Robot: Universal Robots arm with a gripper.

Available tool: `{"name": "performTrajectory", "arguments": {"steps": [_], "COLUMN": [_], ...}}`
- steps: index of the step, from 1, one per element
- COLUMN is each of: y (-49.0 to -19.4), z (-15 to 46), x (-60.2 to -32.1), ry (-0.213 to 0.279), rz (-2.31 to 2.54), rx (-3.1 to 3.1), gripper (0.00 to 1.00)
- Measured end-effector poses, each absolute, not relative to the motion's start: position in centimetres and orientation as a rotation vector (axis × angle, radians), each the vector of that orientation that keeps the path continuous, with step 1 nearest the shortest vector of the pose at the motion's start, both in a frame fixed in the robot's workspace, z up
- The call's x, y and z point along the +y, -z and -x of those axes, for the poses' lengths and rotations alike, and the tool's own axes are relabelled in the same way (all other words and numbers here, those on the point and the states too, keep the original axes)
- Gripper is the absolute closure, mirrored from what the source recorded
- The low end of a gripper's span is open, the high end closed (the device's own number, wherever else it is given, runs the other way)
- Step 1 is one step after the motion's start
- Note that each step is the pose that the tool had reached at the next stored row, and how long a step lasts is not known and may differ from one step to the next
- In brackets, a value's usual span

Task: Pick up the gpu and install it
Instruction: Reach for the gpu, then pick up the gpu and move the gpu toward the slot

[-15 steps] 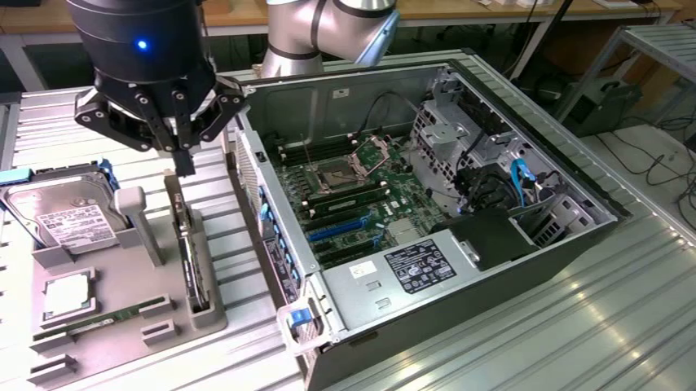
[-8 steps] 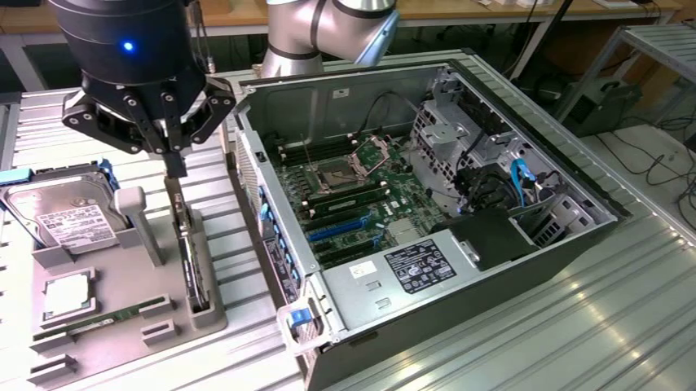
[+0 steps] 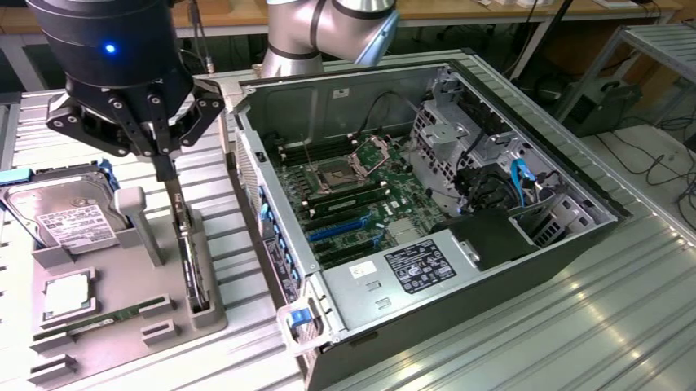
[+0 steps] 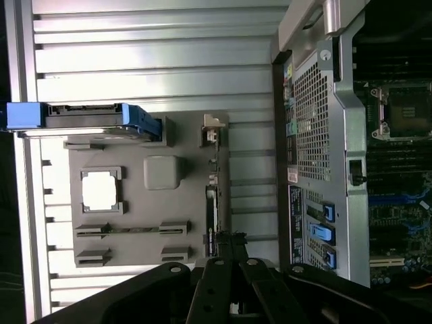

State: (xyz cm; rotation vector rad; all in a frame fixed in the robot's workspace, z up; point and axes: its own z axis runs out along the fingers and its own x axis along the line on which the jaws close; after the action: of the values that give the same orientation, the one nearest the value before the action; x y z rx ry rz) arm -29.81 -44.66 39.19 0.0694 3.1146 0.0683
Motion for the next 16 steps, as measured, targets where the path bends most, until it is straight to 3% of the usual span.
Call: {"name": "performTrajectory", "arguments": {"steps": [16], "y": [-39.2], "z": [31.3], "x": [-44.8], "ry": [-0.068], "rz": [-0.069], "rx": [3.115], "gripper": [0.89]}}
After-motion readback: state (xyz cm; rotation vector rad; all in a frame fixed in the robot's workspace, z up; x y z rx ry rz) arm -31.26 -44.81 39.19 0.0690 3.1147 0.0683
